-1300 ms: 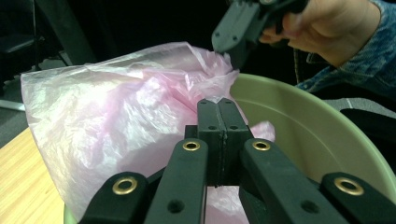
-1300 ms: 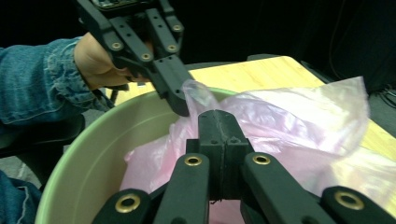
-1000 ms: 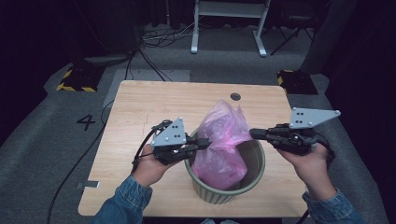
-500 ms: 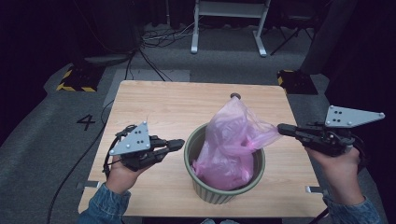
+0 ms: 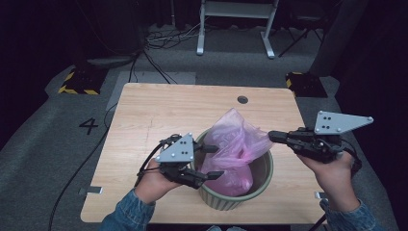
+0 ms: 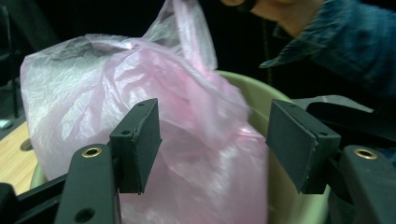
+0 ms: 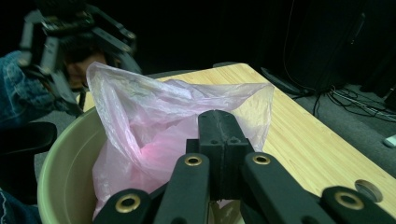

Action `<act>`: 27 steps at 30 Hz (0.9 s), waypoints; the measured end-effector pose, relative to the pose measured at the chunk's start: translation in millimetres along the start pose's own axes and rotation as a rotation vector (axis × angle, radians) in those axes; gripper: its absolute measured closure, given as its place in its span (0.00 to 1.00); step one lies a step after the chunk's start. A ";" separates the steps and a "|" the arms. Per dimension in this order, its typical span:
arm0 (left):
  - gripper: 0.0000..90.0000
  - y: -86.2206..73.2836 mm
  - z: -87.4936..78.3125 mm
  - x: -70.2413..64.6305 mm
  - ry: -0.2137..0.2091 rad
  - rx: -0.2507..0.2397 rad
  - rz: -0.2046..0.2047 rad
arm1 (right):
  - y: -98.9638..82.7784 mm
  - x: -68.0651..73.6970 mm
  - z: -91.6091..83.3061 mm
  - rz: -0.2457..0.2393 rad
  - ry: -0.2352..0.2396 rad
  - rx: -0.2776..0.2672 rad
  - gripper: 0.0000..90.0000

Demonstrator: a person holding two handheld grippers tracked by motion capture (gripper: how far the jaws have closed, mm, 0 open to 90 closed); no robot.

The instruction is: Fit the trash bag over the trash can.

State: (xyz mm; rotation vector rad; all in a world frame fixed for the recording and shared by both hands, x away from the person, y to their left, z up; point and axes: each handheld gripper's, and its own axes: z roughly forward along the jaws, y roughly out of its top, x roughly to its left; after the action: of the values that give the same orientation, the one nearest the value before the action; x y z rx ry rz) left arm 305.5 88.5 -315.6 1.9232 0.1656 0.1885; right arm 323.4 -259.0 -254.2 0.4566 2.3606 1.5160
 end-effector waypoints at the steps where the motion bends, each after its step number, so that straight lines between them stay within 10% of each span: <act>1: 0.41 0.7 3.8 1.3 0.008 0.010 -0.007 | -0.5 -0.1 1.3 0.002 0.004 -0.001 1.00; 9: 0.99 0.7 -0.7 11.7 0.048 -0.024 -0.075 | -12.8 -1.5 11.9 0.017 0.025 0.041 1.00; 27: 1.00 -28.9 -85.5 14.6 0.129 -0.094 -0.109 | -27.9 -18.6 -49.2 0.057 -0.110 0.037 1.00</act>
State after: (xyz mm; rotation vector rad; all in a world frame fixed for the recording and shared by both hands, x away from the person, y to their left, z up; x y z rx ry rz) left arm 301.0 179.7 -312.2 1.8042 0.3415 0.2436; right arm 317.1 -318.0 -258.6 0.6049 2.3122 1.4345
